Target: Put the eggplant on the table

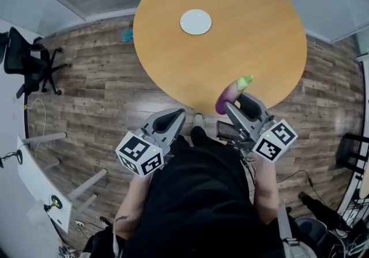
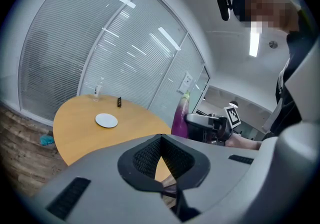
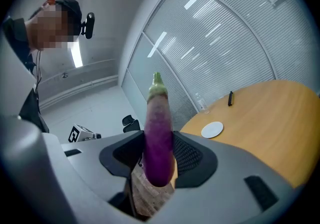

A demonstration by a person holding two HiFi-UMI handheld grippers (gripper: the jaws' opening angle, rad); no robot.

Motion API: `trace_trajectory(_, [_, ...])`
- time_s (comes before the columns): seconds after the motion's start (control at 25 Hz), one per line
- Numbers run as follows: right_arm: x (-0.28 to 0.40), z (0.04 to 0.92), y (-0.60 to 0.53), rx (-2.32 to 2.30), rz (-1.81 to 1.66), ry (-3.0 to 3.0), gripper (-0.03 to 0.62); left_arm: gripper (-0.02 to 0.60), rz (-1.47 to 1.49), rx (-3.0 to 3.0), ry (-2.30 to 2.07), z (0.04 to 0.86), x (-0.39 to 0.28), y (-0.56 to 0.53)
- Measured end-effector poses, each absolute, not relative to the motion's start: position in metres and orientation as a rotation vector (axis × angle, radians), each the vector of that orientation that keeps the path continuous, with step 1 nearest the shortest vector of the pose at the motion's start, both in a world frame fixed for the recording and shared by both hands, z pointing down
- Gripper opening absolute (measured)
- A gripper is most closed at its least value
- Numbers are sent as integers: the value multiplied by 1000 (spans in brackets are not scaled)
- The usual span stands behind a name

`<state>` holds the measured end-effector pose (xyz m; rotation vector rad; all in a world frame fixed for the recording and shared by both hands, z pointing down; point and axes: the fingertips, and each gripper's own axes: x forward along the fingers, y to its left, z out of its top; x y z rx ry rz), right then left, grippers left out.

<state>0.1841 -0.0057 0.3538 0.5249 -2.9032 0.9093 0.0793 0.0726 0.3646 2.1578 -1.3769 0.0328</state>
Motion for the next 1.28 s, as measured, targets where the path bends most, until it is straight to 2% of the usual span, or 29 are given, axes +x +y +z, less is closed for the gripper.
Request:
trace_trajectory(0.56, [165,360,-29,566,922,-2866,192,11,12,2152,-1359,371,50,42])
trace_trajectory(1.28, [125,347,-57,1157,938,-2768,192,11,142,2381,-871,372,-1,-45])
